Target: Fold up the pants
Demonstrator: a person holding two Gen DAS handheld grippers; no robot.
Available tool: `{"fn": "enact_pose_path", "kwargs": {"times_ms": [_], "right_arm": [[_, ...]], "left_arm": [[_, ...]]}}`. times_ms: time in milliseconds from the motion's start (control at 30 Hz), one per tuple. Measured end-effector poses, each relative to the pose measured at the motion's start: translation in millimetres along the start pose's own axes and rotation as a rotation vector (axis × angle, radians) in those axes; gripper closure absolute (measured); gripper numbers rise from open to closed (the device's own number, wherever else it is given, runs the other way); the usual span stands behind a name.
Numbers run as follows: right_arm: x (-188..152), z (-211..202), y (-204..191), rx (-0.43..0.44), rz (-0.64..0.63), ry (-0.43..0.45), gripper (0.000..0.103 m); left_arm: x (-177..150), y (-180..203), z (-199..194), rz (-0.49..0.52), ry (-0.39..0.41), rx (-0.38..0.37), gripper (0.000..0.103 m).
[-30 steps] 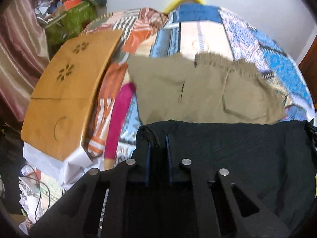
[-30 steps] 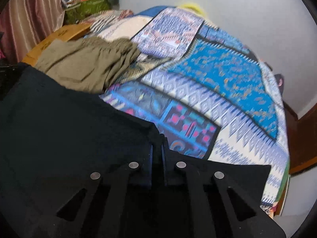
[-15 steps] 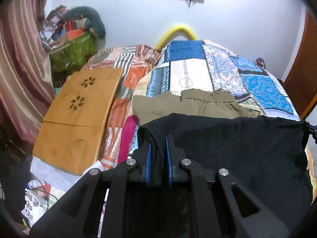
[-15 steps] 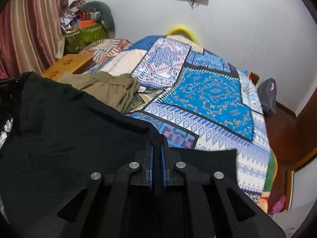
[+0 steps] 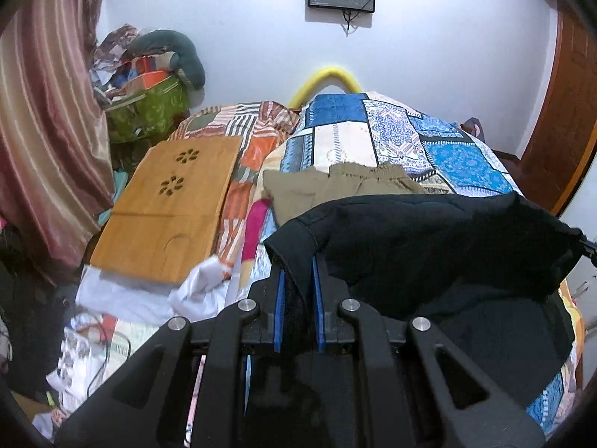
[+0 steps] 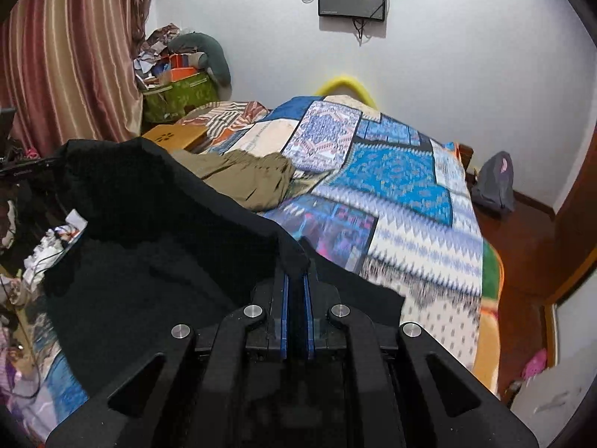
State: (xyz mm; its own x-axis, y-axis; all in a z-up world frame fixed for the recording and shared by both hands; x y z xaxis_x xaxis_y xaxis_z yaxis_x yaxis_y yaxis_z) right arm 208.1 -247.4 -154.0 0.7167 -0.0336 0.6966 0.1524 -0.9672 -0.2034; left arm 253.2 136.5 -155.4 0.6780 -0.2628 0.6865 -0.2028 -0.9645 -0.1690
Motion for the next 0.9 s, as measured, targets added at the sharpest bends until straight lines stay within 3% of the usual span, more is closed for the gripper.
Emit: {"fn": "enact_pose_path", "kwargs": {"times_ms": [400,667,767,900], "right_arm": [[-80,-35,-18,0.033,0.03,-0.066,0.097],[-133,-33,-25,0.031,0.087,-0.137,0.097],[-141,-31,-23,0.03,0.114,-0.149,0.097],[-145,-29,-20,0.032,0.132,-0.161,0.096]], "left_arm": [[-102,-7,-49,-0.118,-0.016,-0.008,0.09],[-159,9,-38,-0.103,-0.095,0.025,0.092],[-179,8,-29,-0.123,-0.136,0.028,0.103],[-205,2,-19,-0.166,-0.191,0.023,0.103]]}}
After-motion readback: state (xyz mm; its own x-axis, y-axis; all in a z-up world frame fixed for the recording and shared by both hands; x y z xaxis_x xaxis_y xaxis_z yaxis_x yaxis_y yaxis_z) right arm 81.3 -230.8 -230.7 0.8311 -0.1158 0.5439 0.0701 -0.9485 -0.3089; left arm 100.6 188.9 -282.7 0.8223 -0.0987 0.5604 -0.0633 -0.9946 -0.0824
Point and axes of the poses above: each gripper's, at about its wrist camera, not at the fingertips, and z roughly the way its jaws point, y to its right, x to its top, the point moved 3 cm from there along z, roughly the way its jaws point, and after that the axes turned 14 degrees about z, right-handed, at the moved point
